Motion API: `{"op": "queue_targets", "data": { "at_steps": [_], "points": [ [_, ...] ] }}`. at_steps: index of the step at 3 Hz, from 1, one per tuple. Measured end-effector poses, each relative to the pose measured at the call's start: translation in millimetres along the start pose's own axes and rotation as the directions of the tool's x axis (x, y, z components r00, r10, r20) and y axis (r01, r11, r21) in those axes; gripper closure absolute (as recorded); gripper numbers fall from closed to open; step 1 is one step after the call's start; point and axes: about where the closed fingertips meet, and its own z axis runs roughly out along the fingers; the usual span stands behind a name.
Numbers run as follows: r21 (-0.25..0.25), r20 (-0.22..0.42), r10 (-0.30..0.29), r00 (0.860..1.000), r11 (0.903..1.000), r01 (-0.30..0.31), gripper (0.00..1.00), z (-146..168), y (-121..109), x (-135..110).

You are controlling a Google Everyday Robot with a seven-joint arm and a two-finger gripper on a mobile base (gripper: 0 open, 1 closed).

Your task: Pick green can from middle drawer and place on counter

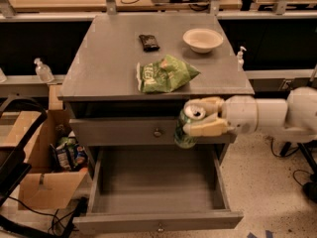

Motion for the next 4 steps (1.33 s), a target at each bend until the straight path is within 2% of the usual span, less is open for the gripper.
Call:
{"op": "queue_targets", "data": {
  "at_steps": [1, 2, 3, 4],
  "points": [
    [0.061, -0.005, -0.048, 0.999, 0.9970, 0.048, 1.00, -24.5, -5.6, -78.2],
    [0.118, -0.023, -0.072, 0.997, 0.9902, 0.074, 1.00, 2.3, -22.3, -152.0],
    [0.160, -0.049, -0.072, 0.996, 0.9839, 0.079, 1.00, 49.3, -39.9, -190.2],
    [0.191, -0.092, -0.082, 0.992, 0.9765, 0.099, 1.00, 117.0, -44.6, -216.0]
  ]
}}
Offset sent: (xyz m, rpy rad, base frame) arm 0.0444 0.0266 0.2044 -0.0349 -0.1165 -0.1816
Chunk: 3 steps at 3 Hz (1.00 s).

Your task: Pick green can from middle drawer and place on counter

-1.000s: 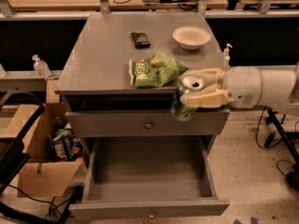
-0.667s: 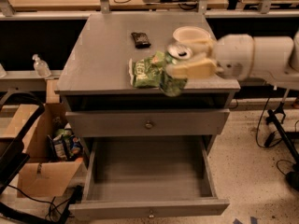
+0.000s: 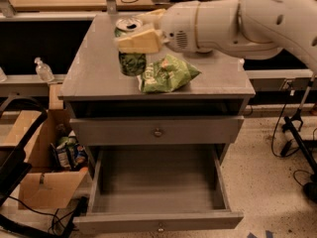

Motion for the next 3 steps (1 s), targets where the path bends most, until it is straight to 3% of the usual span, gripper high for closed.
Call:
{"op": "queue_targets", "data": {
  "at_steps": [1, 2, 3],
  "points": [
    [0.036, -0.038, 0.010, 0.999, 0.9993, -0.009, 1.00, 60.1, -7.5, -17.0],
    [-0.010, -0.036, 0.020, 0.999, 0.9997, -0.021, 1.00, 86.4, 9.0, -23.2],
    [-0.010, -0.036, 0.020, 0.999, 0.9997, -0.021, 1.00, 86.4, 8.9, -23.2]
  ]
}}
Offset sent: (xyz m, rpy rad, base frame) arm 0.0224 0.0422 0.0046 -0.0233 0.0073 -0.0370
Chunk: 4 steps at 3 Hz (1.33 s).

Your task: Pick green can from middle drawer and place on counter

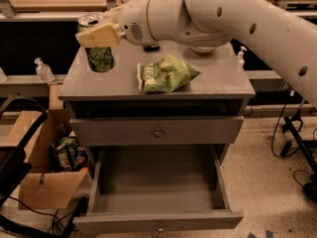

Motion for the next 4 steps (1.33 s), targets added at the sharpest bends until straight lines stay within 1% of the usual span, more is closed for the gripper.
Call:
{"op": "queue_targets", "data": {
  "at_steps": [1, 2, 3, 4],
  "points": [
    [0.010, 0.012, 0.012, 1.000, 0.9999, -0.012, 1.00, 9.4, -9.0, -1.5],
    [0.059, 0.046, 0.058, 0.997, 0.9964, -0.061, 1.00, 27.1, -31.1, -5.3],
    [0.140, 0.102, 0.102, 0.990, 0.9833, -0.116, 1.00, 44.4, -64.5, -4.4],
    [0.187, 0.120, 0.131, 0.984, 0.9705, -0.152, 1.00, 67.6, -87.9, 14.7]
  ]
}}
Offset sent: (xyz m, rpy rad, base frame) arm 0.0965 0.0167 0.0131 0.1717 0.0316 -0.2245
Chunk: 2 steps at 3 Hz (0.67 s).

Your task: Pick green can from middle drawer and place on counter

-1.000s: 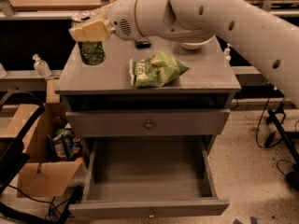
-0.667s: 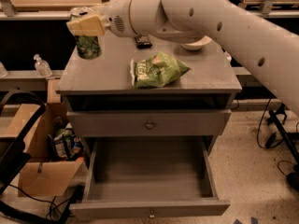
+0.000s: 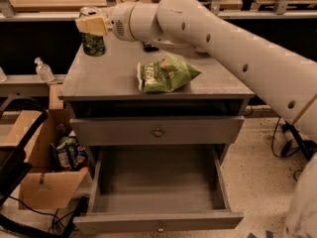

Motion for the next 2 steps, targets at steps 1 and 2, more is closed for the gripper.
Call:
{"op": "queue_targets", "data": {
  "at_steps": [1, 2],
  "points": [
    [0.022, -0.059, -0.001, 0.998, 0.9997, 0.002, 1.00, 26.2, 1.4, 21.5],
    [0.056, -0.128, 0.043, 0.991, 0.9977, -0.037, 1.00, 63.3, -10.8, 66.7]
  ]
}}
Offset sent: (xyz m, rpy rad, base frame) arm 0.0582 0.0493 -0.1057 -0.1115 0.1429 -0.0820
